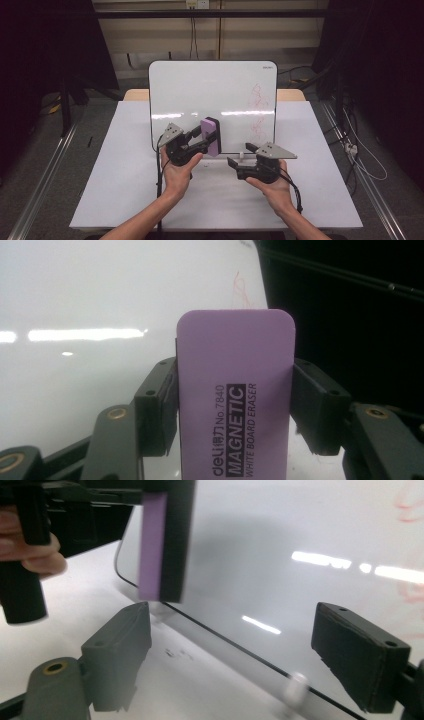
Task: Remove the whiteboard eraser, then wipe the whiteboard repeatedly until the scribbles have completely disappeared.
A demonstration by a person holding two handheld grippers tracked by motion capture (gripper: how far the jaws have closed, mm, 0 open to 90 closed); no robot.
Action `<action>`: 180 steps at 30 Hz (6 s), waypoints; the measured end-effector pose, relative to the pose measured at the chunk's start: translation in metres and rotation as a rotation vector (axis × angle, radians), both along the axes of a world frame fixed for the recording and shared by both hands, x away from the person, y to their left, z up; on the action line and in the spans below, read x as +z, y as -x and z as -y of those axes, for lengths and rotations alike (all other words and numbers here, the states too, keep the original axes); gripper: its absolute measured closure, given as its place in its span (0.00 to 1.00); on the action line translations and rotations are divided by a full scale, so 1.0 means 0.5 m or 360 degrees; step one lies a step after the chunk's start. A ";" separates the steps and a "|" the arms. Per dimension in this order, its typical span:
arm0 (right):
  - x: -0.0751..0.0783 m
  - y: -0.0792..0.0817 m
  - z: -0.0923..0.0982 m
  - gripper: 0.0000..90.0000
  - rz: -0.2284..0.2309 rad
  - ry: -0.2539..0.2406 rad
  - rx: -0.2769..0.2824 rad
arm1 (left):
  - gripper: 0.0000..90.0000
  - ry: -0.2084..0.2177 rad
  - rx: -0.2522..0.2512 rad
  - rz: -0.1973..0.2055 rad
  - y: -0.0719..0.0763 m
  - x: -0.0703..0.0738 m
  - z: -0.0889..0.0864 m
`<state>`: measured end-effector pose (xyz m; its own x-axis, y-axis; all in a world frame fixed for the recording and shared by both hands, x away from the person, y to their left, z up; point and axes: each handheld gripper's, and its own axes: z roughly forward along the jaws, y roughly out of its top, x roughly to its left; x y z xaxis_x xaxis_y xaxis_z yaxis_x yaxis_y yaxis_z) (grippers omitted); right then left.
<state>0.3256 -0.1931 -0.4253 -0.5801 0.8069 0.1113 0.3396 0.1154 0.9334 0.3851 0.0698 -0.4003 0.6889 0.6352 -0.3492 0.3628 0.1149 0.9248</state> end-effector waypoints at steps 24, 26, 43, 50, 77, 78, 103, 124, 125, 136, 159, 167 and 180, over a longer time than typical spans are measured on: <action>-0.035 0.074 0.160 0.07 -0.0114 0.0102 -0.0288 | 0.46 -0.0579 0.0061 0.0169 -0.017 0.068 -0.022; -0.034 0.080 0.168 0.07 -0.0109 0.0084 -0.0299 | 0.46 -0.0601 0.0044 0.0156 -0.022 0.071 -0.015; -0.040 0.089 0.177 0.07 -0.0107 0.0057 -0.0272 | 0.46 -0.0892 -0.0013 0.0344 -0.061 0.117 0.102; -0.040 0.092 0.176 0.07 -0.0107 0.0052 -0.0257 | 0.46 -0.1004 0.0003 0.0435 -0.089 0.148 0.153; -0.044 0.093 0.180 0.07 -0.0117 0.0023 -0.0240 | 0.46 -0.1257 0.0088 0.0561 -0.196 0.192 0.309; -0.044 0.093 0.180 0.07 -0.0117 0.0023 -0.0241 | 0.46 -0.1270 0.0082 0.0568 -0.197 0.191 0.315; -0.044 0.095 0.185 0.08 -0.0125 0.0005 -0.0245 | 0.46 -0.1362 0.0072 0.0721 -0.182 0.126 0.368; -0.046 0.094 0.184 0.08 -0.0124 0.0025 -0.0259 | 0.46 -0.1369 -0.0034 0.0860 -0.148 0.081 0.394; -0.046 0.094 0.184 0.08 -0.0121 0.0026 -0.0255 | 0.46 -0.1355 -0.0038 0.0842 -0.153 0.084 0.391; -0.051 0.092 0.185 0.08 -0.0137 0.0026 -0.0241 | 0.46 -0.1251 0.0158 0.0778 -0.232 0.160 0.350; -0.049 0.092 0.192 0.08 -0.0134 0.0008 -0.0256 | 0.46 -0.1263 0.0062 0.0858 -0.227 0.149 0.364; -0.049 0.092 0.188 0.08 -0.0135 0.0012 -0.0238 | 0.46 -0.1355 -0.0155 0.0968 -0.133 0.044 0.395; -0.053 0.088 0.187 0.08 -0.0147 0.0024 -0.0242 | 0.46 -0.1315 -0.0014 0.0888 -0.202 0.119 0.378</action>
